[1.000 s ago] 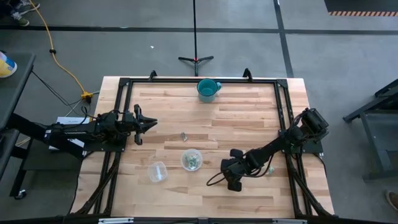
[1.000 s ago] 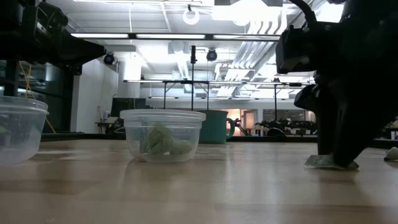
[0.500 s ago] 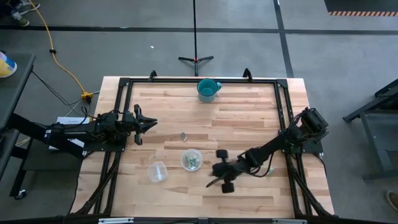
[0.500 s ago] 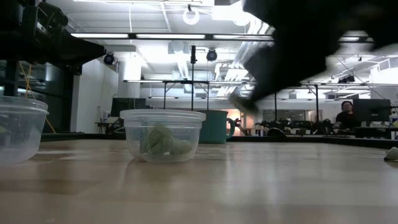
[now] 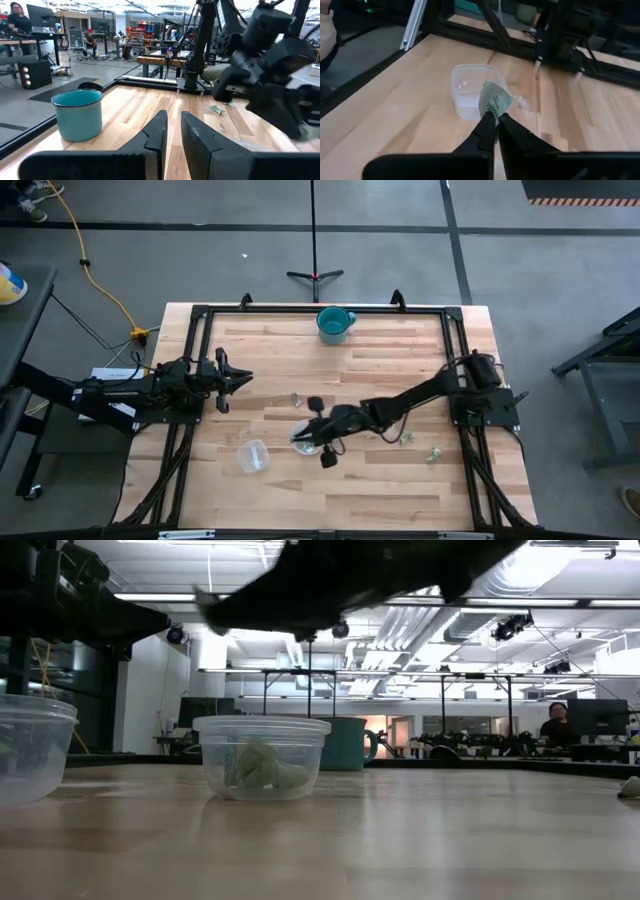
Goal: Pick and place items into bin
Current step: Put the stevia packet into the left transparent bin
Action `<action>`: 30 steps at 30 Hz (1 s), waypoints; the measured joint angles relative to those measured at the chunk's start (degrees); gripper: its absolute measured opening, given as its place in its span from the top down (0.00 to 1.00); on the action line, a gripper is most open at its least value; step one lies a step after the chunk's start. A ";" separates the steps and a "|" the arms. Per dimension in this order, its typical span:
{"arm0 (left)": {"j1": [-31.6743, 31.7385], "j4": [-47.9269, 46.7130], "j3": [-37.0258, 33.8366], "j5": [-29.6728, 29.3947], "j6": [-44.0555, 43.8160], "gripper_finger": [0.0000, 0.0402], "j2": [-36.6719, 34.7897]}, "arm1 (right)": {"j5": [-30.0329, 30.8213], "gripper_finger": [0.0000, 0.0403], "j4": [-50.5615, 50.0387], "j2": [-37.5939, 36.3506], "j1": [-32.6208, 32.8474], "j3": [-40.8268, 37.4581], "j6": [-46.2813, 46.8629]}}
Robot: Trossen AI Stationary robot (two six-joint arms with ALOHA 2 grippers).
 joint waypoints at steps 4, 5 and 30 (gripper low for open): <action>0.01 -0.01 -0.01 0.00 0.00 0.77 -0.01 | -2.94 0.99 -2.01 4.06 -0.96 6.40 -1.72; 0.01 -0.01 0.00 0.02 0.00 0.77 0.01 | -4.15 0.99 -2.20 5.25 -1.26 8.28 -1.86; 0.02 -0.01 -0.01 0.01 1.33 0.77 0.00 | -16.53 0.77 -24.63 26.40 -3.77 44.31 -5.86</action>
